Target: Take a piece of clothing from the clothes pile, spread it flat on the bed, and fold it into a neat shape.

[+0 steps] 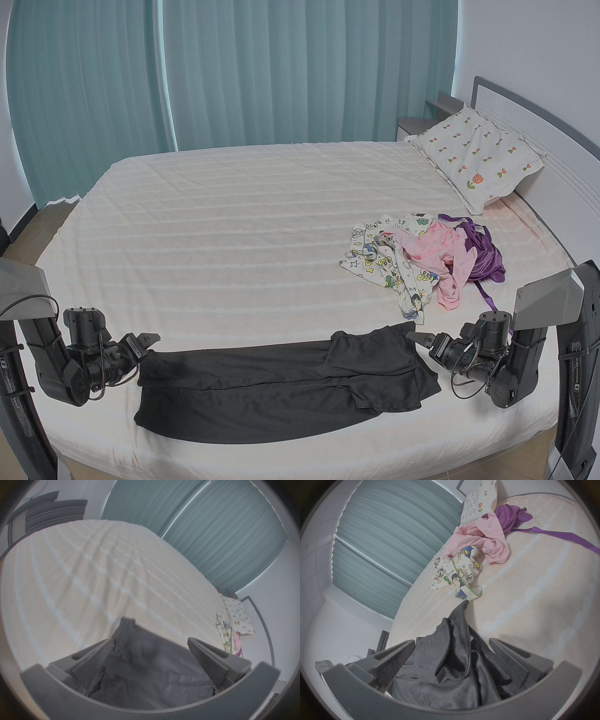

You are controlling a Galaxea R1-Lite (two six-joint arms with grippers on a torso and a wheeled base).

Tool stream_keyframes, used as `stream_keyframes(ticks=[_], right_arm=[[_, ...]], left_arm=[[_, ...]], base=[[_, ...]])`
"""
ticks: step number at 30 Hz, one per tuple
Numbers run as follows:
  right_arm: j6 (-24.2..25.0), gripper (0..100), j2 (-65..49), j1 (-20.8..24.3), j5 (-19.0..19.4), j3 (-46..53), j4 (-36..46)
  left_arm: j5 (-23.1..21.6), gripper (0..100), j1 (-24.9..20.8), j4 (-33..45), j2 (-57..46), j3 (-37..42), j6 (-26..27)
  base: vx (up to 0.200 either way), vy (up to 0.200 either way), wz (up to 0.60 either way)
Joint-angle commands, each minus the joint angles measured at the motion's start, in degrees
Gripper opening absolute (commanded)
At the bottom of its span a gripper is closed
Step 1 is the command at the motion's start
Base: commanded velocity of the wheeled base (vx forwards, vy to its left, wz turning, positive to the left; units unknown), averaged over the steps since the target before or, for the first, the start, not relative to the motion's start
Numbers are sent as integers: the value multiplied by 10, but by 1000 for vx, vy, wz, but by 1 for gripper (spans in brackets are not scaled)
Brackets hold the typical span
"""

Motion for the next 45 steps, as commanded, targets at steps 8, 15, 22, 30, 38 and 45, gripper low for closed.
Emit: stream_keyframes(ticks=[8, 15, 22, 30, 38, 45], right_arm=[[-13, 100, -55, 13, -4, 8, 9], [5, 100, -48, 33, -22, 49, -2], [47, 100, -20, 28, -30, 59, -31], [48, 100, -13, 27, -31, 59, -32], [48, 100, -9, 27, -32, 60, -32], [48, 100, -9, 27, -31, 62, -32]], left_arm=[[-3, 100, -31, -14, -12, 121, -16], [9, 100, -49, -29, 9, 140, -13], [43, 100, -48, -70, 46, 150, -7], [81, 100, -52, -80, 70, 144, -8], [82, 0, -54, -94, 84, 147, -8], [100, 0, -60, -92, 85, 173, 35]], base=[[-75, 0, 0], [-29, 0, 0], [0, 0, 0], [0, 0, 0], [0, 0, 0], [0, 0, 0]])
